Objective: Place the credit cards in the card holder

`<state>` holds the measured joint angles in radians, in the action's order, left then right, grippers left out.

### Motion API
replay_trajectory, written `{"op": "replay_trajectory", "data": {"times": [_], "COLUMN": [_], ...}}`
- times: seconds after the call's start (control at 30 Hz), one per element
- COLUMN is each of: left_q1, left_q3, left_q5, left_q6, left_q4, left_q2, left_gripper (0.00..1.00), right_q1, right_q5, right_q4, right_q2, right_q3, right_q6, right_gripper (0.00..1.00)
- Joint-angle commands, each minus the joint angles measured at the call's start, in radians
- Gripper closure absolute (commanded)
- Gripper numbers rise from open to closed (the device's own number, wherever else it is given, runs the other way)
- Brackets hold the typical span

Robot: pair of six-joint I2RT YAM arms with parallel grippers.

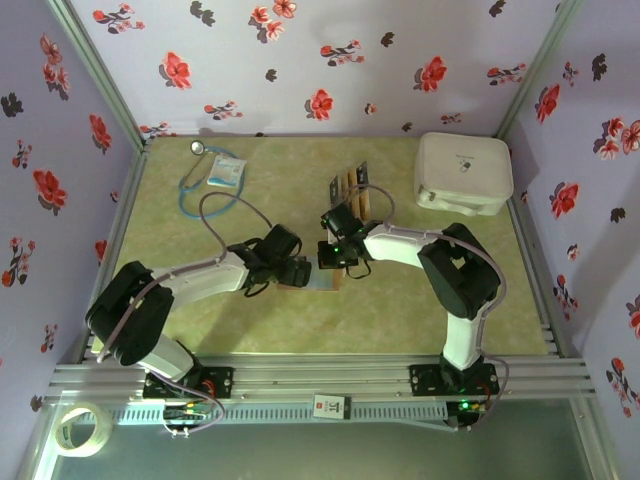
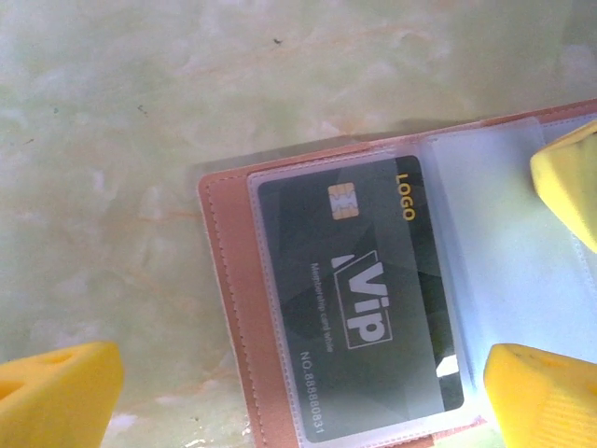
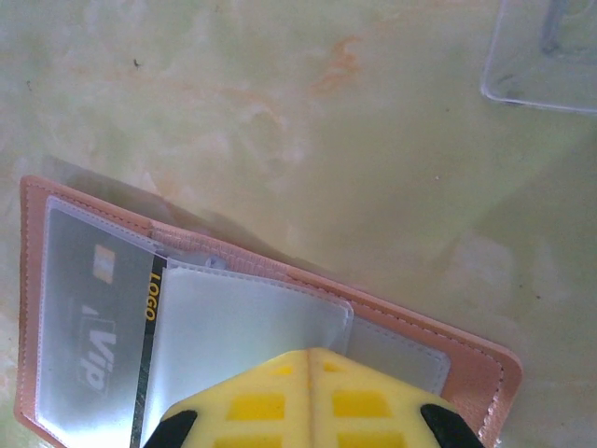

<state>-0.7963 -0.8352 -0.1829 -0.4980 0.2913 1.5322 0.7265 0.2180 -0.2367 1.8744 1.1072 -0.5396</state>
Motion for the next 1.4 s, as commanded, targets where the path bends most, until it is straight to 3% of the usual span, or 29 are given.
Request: {"op": "replay_trajectory", "data": {"times": [0.0,0.9,1.13,1.37], "left_q1": [-0.015,-0.052,-0.052,-0.053], "left_q3": [-0.020,0.013,0.018,0.026], "left_q5": [-0.004,-0.081,-0.084,-0.083], "left_q6": [0.001,0.010,0.002,-0.004], "left_q4": [-0.029,-0.055,-0.054,-0.057], "left_q2": [0.014,0.115,0.109,0.103], "left_gripper": [0.00,0.00,0.00,0.00], "right_q1": [0.008,0.016,-0.004,-0.007], "right_q5": [0.010,0.010,-0.030,-0.017], "right_q4": [-0.001,-0.004,-0.010,0.027], "right_q2": [0.022,0.008,-0.083,-0.073], "right_q3": [0.002,0.008,-0.014,-0.046], "right_q6": [-0.019,-0.029,-0.046,-0.073], "right_gripper": [1.00,1.00,0.80,0.76]}}
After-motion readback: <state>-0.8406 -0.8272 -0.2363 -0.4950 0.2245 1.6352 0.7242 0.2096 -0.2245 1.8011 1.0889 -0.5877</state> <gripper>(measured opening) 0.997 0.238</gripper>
